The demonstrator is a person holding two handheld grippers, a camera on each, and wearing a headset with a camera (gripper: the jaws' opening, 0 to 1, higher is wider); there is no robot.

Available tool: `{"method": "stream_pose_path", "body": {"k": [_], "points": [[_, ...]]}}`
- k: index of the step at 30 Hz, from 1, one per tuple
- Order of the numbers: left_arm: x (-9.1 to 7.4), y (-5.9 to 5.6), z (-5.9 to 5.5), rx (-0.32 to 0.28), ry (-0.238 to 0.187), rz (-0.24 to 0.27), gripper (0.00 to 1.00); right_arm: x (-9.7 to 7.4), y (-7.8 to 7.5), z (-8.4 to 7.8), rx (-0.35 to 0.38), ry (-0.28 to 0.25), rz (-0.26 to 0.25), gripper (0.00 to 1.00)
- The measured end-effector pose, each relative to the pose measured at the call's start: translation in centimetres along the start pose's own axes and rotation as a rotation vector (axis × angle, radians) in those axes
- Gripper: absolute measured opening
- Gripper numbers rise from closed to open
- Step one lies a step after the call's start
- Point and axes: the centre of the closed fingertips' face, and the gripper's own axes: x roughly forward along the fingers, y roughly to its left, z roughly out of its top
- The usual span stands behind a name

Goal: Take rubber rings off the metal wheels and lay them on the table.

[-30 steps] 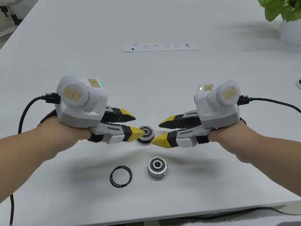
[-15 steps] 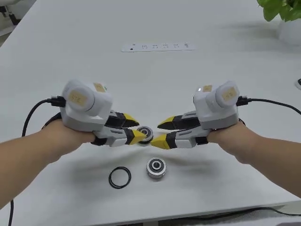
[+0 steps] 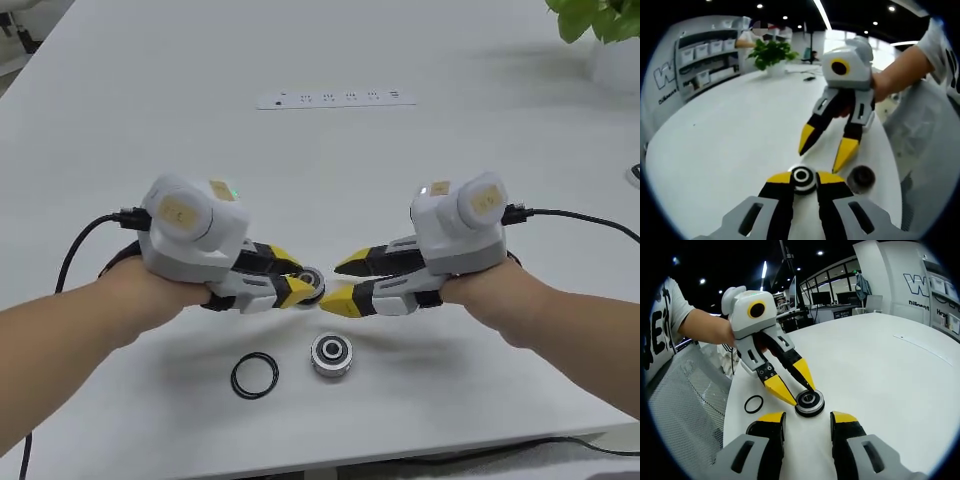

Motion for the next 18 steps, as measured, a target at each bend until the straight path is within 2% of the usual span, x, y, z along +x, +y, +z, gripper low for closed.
{"method": "stream_pose_path", "body": {"k": [18], "points": [[0.21, 0.31, -0.05, 0.006, -0.004, 0.019, 0.14, 0.14, -0.07, -0.21, 0.004, 0.001, -0.001, 0.32]]}}
